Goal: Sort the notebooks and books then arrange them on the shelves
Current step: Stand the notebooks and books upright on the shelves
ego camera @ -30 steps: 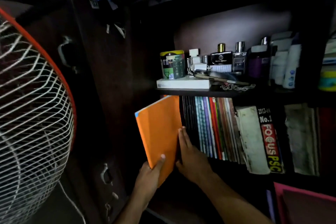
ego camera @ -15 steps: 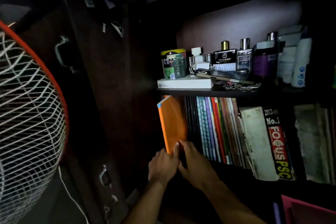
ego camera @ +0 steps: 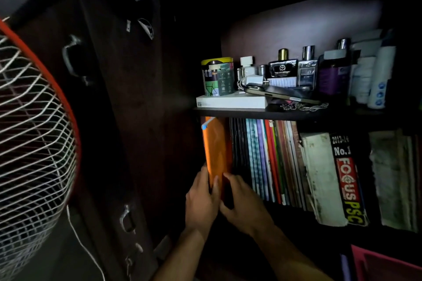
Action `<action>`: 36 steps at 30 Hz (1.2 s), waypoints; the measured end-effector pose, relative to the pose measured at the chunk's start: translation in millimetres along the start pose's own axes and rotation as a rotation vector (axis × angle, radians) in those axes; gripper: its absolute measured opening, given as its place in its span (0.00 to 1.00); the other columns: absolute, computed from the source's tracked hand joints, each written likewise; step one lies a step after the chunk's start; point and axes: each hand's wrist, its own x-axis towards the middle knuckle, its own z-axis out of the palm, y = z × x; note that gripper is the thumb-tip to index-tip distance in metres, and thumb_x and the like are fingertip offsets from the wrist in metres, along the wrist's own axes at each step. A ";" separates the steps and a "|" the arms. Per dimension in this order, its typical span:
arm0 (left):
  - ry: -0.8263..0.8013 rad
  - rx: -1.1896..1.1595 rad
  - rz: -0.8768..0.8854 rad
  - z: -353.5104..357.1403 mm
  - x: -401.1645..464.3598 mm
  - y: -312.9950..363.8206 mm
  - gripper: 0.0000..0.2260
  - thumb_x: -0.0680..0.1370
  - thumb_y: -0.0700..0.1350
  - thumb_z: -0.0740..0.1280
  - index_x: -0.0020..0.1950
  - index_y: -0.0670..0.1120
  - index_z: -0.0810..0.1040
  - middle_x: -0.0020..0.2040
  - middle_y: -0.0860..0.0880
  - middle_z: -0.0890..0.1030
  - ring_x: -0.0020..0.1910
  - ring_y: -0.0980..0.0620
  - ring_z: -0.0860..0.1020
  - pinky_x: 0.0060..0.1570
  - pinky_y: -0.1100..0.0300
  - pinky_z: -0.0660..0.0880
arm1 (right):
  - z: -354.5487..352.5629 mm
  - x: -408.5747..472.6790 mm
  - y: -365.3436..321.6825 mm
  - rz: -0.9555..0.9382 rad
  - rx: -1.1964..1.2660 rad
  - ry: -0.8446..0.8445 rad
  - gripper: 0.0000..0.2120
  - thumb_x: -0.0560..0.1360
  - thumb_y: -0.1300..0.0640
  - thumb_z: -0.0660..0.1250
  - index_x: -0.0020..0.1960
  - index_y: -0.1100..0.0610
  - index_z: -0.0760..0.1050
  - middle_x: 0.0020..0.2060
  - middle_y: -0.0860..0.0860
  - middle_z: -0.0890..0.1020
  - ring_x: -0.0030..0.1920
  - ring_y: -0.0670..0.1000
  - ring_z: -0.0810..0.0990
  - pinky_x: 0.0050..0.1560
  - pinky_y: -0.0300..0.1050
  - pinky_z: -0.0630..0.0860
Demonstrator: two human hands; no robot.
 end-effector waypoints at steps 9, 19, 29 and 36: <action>-0.019 0.110 -0.039 28.3 26.5 11.9 0.11 0.83 0.53 0.60 0.65 0.56 0.65 0.58 0.50 0.76 0.53 0.45 0.80 0.51 0.49 0.76 | -1.3 2.3 1.3 -0.041 -0.104 0.153 0.25 0.76 0.58 0.64 0.72 0.51 0.66 0.62 0.49 0.72 0.62 0.50 0.71 0.64 0.47 0.72; 0.212 0.049 0.071 31.6 23.3 -0.4 0.14 0.82 0.50 0.64 0.68 0.51 0.73 0.57 0.52 0.78 0.53 0.51 0.80 0.51 0.52 0.80 | -1.4 -2.1 2.8 -0.093 -0.074 0.214 0.43 0.72 0.61 0.69 0.81 0.54 0.50 0.76 0.50 0.59 0.72 0.52 0.68 0.68 0.50 0.74; 0.102 0.193 0.041 29.0 28.7 8.3 0.24 0.84 0.56 0.56 0.80 0.59 0.58 0.59 0.51 0.73 0.50 0.49 0.79 0.48 0.51 0.78 | 7.3 8.6 6.4 -0.095 -0.473 0.066 0.52 0.64 0.45 0.70 0.80 0.62 0.53 0.81 0.59 0.51 0.81 0.56 0.42 0.77 0.54 0.41; 0.117 0.156 0.118 27.5 22.4 7.0 0.31 0.84 0.52 0.56 0.78 0.70 0.41 0.58 0.51 0.73 0.46 0.49 0.79 0.44 0.52 0.79 | 5.9 7.3 5.4 -0.152 -0.349 0.103 0.47 0.74 0.51 0.65 0.81 0.56 0.38 0.81 0.51 0.38 0.80 0.49 0.34 0.80 0.52 0.39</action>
